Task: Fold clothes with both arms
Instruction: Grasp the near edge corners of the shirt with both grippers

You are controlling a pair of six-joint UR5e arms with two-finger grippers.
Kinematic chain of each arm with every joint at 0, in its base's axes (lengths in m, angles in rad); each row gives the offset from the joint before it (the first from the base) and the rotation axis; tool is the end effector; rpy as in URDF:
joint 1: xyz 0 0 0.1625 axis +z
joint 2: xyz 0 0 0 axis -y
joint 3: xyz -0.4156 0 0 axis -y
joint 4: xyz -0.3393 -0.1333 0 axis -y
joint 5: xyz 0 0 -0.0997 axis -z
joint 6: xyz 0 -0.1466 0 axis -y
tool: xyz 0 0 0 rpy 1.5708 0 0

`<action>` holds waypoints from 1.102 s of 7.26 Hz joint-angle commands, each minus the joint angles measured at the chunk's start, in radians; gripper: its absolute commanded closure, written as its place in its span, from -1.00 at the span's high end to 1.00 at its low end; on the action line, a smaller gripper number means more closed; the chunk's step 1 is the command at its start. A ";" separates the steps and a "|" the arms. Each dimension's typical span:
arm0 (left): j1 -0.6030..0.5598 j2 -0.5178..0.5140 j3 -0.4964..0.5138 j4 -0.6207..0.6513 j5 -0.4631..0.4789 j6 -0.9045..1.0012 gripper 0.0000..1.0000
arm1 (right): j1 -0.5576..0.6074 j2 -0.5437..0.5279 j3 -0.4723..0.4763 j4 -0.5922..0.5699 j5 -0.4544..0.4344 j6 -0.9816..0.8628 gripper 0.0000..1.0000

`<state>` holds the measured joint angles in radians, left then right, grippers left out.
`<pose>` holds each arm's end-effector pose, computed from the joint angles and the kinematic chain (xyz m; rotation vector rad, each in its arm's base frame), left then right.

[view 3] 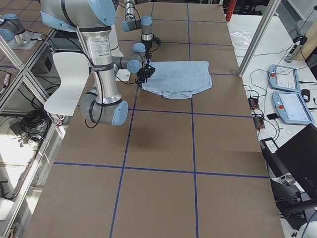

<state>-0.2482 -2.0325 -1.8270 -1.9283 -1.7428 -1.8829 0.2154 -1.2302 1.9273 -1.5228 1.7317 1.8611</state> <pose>0.5697 -0.2560 0.2923 -0.1907 1.0753 -0.4116 -0.5337 -0.2292 0.3752 -0.1825 -0.7429 0.4211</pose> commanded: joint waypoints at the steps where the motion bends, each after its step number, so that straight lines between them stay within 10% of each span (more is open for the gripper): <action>1: -0.008 0.000 0.000 0.000 0.000 0.001 -1.00 | -0.001 0.011 0.004 0.001 0.002 0.000 -1.00; 8: -0.040 0.012 -0.280 0.259 -0.118 -0.001 -1.00 | 0.093 0.011 0.208 0.003 0.164 -0.003 -1.00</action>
<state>-0.2877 -2.0245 -2.0176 -1.7503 -1.8230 -1.8825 0.2999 -1.2159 2.0800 -1.5204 1.8207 1.8581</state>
